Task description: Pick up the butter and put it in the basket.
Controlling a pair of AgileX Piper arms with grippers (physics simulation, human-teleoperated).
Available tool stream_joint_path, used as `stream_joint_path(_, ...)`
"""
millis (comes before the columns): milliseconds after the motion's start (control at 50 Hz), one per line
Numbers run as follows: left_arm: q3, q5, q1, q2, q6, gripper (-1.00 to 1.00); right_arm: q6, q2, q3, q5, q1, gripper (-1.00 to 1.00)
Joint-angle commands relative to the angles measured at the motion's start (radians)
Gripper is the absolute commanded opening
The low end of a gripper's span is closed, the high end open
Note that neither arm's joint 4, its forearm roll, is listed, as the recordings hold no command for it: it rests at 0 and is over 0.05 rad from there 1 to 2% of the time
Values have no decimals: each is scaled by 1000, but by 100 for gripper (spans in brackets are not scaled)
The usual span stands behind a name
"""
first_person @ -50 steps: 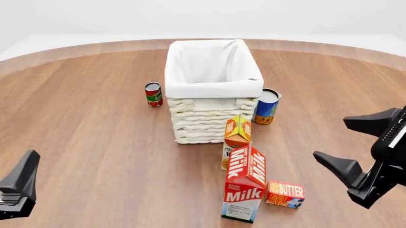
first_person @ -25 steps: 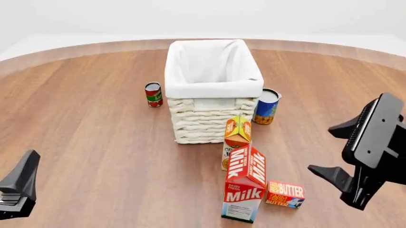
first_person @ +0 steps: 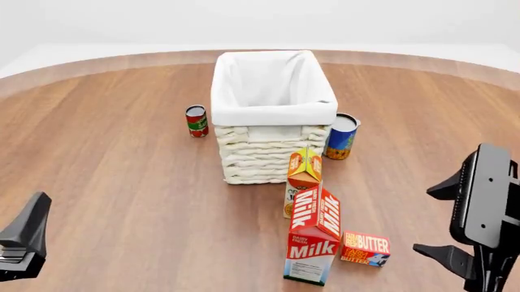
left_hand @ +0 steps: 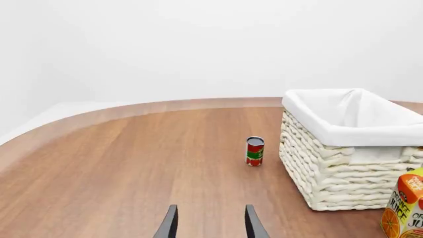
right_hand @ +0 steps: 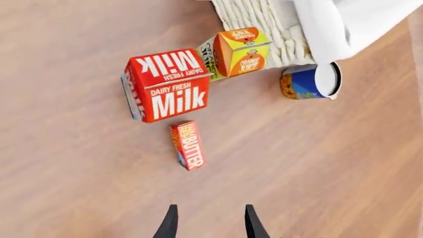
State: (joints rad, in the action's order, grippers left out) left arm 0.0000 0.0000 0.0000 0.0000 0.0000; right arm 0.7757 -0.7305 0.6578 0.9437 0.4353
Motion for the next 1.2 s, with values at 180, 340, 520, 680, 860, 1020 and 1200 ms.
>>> stream_joint_path(180, 0, 0, 0, 0, 0, 100, 54, 9, 2, 116, 41, 100)
stream_joint_path(340, 0, 0, 0, 0, 0, 100, 47, -19, 29, 135, 62, 100)
stream_joint_path(520, 0, 0, 0, 0, 0, 100, -40, -61, 54, 135, 114, 100)
stream_joint_path(680, 0, 0, 0, 0, 0, 100, -47, -92, 47, 90, 109, 100)
stream_joint_path(860, 0, 0, 0, 0, 0, 100, -43, -83, 49, 92, 93, 100)
stream_joint_path(1020, 0, 0, 0, 0, 0, 100, -33, -95, 52, 77, 75, 100)
stream_joint_path(1200, 0, 0, 0, 0, 0, 100, -33, -105, 59, 69, 67, 100)
